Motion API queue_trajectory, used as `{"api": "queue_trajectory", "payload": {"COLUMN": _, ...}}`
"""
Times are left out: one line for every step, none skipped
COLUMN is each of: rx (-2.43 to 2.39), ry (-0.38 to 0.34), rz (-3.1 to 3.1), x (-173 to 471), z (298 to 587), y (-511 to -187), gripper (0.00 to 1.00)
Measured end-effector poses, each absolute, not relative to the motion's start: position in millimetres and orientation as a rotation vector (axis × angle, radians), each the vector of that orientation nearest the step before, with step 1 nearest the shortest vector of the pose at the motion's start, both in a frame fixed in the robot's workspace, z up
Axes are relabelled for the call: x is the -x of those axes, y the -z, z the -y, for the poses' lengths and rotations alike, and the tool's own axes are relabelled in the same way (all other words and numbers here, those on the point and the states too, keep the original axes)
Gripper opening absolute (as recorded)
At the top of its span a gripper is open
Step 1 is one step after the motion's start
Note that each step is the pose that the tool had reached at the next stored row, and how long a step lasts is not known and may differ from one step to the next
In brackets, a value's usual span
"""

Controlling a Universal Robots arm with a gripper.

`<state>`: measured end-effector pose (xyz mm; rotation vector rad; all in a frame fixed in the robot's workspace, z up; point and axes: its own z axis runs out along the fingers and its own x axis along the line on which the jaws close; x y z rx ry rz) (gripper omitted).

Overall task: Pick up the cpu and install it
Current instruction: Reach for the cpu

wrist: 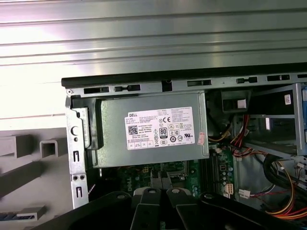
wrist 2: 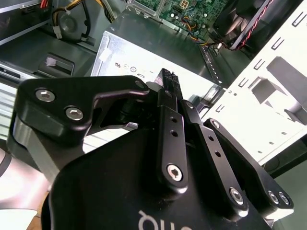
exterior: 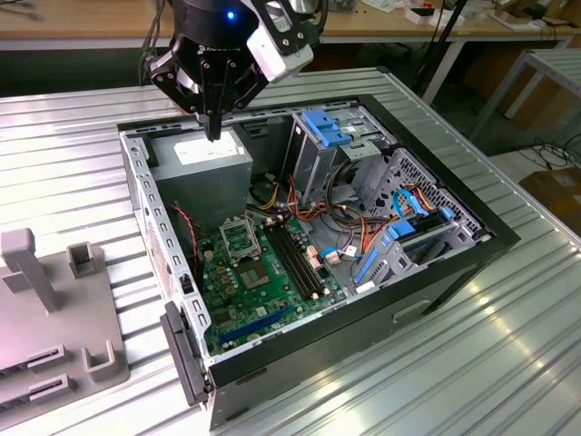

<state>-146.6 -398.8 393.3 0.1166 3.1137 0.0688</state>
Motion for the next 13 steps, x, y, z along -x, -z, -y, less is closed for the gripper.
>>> {"api": "queue_trajectory", "payload": {"rx": -0.117, "ry": -0.069, "rz": -3.114, "x": 146.9, "z": 398.8, "y": -393.3, "gripper": 0.11}}
{"api": "queue_trajectory", "payload": {"rx": -0.117, "ry": -0.069, "rz": -3.114, "x": 147.4, "z": 398.8, "y": -393.3, "gripper": 0.11}}
{"api": "queue_trajectory", "payload": {"rx": -0.117, "ry": -0.069, "rz": -3.114, "x": 147.7, "z": 398.8, "y": -393.3, "gripper": 0.11}}
{"api": "queue_trajectory", "payload": {"rx": -0.116, "ry": -0.069, "rz": -3.114, "x": 148.0, "z": 398.9, "y": -393.3, "gripper": 0.11}}
{"api": "queue_trajectory", "payload": {"rx": -0.117, "ry": -0.069, "rz": -3.114, "x": 148.3, "z": 398.9, "y": -393.3, "gripper": 0.11}}
{"api": "queue_trajectory", "payload": {"rx": -0.117, "ry": -0.069, "rz": -3.114, "x": 148.6, "z": 398.8, "y": -393.2, "gripper": 0.11}}
{"api": "queue_trajectory", "payload": {"rx": -0.117, "ry": -0.069, "rz": -3.114, "x": 148.9, "z": 398.8, "y": -393.3, "gripper": 0.11}}
{"api": "queue_trajectory", "payload": {"rx": -0.117, "ry": -0.069, "rz": -3.114, "x": 149.3, "z": 398.8, "y": -393.3, "gripper": 0.11}}
{"api": "queue_trajectory", "payload": {"rx": -0.117, "ry": -0.069, "rz": -3.114, "x": 149.8, "z": 398.8, "y": -393.3, "gripper": 0.11}}
{"api": "queue_trajectory", "payload": {"rx": -0.117, "ry": -0.069, "rz": -3.114, "x": 150.2, "z": 398.8, "y": -393.3, "gripper": 0.11}}
{"api": "queue_trajectory", "payload": {"rx": -0.117, "ry": -0.069, "rz": -3.114, "x": 150.5, "z": 398.8, "y": -393.3, "gripper": 0.11}}
{"api": "queue_trajectory", "payload": {"rx": -0.117, "ry": -0.069, "rz": -3.114, "x": 150.8, "z": 398.9, "y": -393.3, "gripper": 0.11}}
{"api": "queue_trajectory", "payload": {"rx": -0.117, "ry": -0.069, "rz": -3.114, "x": 151.1, "z": 398.8, "y": -393.3, "gripper": 0.11}}
